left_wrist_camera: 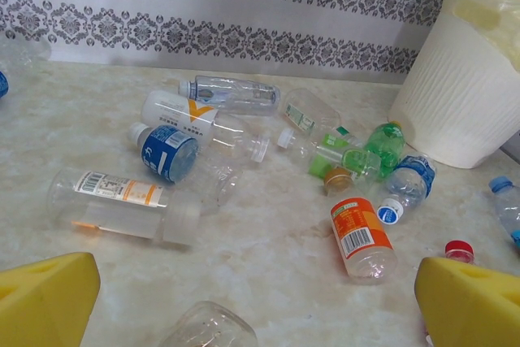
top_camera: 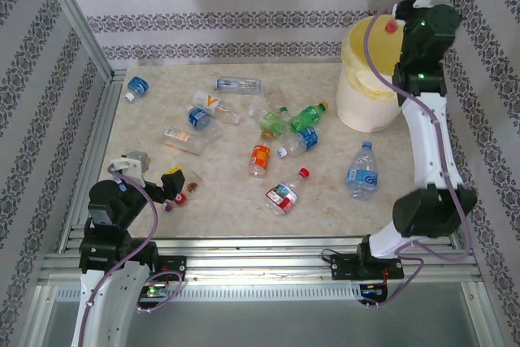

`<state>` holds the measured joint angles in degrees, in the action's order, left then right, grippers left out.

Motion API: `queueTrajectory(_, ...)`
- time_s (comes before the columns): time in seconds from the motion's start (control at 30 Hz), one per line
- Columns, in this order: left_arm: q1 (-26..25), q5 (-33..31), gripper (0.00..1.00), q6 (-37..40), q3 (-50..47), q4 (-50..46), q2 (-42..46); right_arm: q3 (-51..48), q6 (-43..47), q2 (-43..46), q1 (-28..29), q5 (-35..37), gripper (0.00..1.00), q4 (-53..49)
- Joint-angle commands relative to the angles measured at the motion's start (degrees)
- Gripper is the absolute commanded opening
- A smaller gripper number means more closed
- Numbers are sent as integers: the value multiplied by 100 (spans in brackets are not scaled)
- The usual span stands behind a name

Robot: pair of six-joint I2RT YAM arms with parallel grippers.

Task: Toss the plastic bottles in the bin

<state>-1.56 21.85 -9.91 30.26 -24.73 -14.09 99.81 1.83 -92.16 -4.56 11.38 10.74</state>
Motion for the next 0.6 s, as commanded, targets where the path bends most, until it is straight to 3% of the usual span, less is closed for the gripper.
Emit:
queueTrajectory(0.0,-63,16,100,43,-22,219,56,115,-435,-430,-89,113,70,-1273)
queueTrajectory(0.2,-63,-14,100,51,-22,212,44,-151,-869,-63,-98,-61,83,-1709)
queueTrajectory(0.57,-63,-2,100,77,-28,218,-2,317,-2135,433,-103,-1393,86,-5147)
